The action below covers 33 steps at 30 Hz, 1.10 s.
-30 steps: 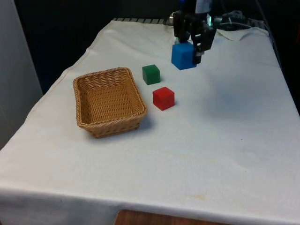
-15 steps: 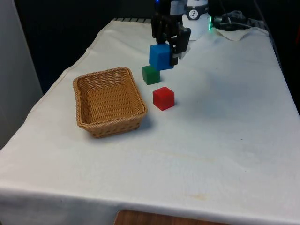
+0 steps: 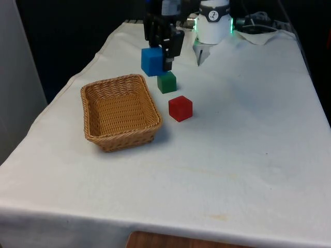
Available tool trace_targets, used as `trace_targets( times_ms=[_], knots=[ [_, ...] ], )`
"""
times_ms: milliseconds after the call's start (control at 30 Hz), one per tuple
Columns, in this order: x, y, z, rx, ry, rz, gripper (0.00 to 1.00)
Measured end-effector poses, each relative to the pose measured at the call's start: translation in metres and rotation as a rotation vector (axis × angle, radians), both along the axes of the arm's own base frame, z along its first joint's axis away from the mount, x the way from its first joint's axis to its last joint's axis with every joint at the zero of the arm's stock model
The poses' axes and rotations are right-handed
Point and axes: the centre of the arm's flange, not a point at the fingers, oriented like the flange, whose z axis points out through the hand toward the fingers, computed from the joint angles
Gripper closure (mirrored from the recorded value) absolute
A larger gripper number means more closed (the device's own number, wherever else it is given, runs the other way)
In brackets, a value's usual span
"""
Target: Pick up the blue cube and place it into the basket.
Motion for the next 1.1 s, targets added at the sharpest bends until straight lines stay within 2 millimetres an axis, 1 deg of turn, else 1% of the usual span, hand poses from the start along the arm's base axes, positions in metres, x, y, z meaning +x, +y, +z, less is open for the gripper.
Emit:
trace_targets(
  times_ms=[200, 367, 500, 567, 667, 800, 833, 900, 933, 967, 1000, 1100],
  knots=[
    [-0.002, -0.018, 0.000, -0.010, -0.007, 0.020, 0.95],
    [-0.004, -0.026, -0.001, -0.016, -0.011, 0.037, 0.95],
    [-0.008, -0.037, -0.005, -0.024, -0.016, 0.062, 0.95],
    [-0.008, -0.039, -0.008, -0.025, -0.016, 0.069, 0.95],
    [-0.010, -0.045, -0.015, -0.029, -0.018, 0.082, 0.95],
    [-0.012, -0.059, -0.029, -0.031, -0.017, 0.098, 0.95],
    [-0.012, -0.059, -0.029, -0.031, -0.017, 0.098, 0.95],
    [-0.013, -0.065, -0.035, -0.027, -0.015, 0.102, 0.95],
    [-0.015, -0.072, -0.040, -0.024, -0.014, 0.105, 0.95],
    [-0.015, -0.072, -0.040, -0.024, -0.014, 0.105, 0.95],
    [-0.016, -0.078, -0.046, -0.021, -0.010, 0.106, 0.95],
    [-0.018, -0.088, -0.056, -0.017, -0.006, 0.109, 0.95]
  ],
)
